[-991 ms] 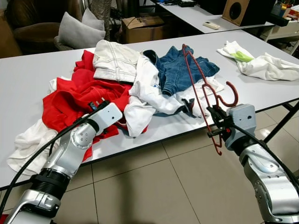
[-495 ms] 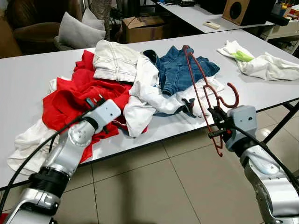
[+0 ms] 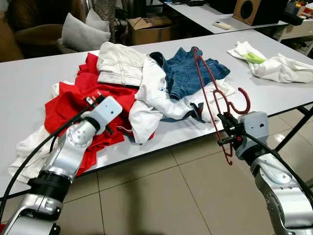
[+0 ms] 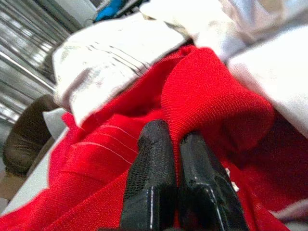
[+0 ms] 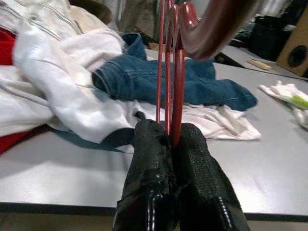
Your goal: Hang hanger
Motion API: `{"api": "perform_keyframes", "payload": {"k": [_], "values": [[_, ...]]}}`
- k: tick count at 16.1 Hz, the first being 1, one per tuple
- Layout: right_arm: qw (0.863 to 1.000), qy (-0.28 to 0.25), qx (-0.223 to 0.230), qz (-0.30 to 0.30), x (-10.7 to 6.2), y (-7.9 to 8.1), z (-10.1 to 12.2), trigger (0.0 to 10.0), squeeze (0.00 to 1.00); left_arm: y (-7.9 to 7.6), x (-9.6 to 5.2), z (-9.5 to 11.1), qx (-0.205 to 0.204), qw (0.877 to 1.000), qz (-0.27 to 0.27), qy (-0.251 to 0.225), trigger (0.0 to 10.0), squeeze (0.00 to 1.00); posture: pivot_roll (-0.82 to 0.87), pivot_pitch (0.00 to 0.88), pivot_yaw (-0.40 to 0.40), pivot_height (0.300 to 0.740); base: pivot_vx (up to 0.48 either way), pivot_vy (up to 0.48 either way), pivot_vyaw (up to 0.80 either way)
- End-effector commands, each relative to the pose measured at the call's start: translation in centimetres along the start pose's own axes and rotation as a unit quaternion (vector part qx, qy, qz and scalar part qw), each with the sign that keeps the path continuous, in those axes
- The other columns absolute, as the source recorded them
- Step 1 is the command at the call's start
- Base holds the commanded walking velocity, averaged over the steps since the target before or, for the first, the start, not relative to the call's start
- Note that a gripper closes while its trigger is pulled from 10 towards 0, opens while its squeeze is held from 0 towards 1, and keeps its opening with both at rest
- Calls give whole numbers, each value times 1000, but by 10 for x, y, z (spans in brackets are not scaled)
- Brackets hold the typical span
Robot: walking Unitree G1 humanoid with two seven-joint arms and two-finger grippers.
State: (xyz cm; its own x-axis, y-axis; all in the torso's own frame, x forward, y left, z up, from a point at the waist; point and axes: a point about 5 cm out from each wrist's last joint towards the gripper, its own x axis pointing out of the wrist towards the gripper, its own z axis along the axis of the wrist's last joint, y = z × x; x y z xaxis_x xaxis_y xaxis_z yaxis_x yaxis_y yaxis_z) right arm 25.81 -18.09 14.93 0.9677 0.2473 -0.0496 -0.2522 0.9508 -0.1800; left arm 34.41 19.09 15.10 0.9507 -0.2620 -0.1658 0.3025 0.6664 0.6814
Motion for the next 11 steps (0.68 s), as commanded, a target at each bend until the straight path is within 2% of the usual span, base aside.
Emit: {"api": "perform_keyframes", "payload": {"k": [1,3,6,8,11], "values": [[999,-42,15,30,-2,4,15,10000,0,25,3,19,3,999,29,-27,0,0,-159,0,16,740,0,0,0],[993,-58,23,95,-3,17,21,10000,0,54,8,38,14,997,54,-51,0,0,-153,0,13,740,0,0,0],[981,-72,37,178,-9,37,25,10000,0,98,12,79,28,990,92,-102,0,0,-143,0,12,740,0,0,0],[972,-67,51,220,-12,44,26,10000,0,117,12,98,46,986,102,-120,0,0,-143,0,15,740,0,0,0],[964,-47,58,253,-15,49,22,10000,0,121,14,108,64,987,81,-126,0,0,-134,0,15,740,0,0,0]]}}
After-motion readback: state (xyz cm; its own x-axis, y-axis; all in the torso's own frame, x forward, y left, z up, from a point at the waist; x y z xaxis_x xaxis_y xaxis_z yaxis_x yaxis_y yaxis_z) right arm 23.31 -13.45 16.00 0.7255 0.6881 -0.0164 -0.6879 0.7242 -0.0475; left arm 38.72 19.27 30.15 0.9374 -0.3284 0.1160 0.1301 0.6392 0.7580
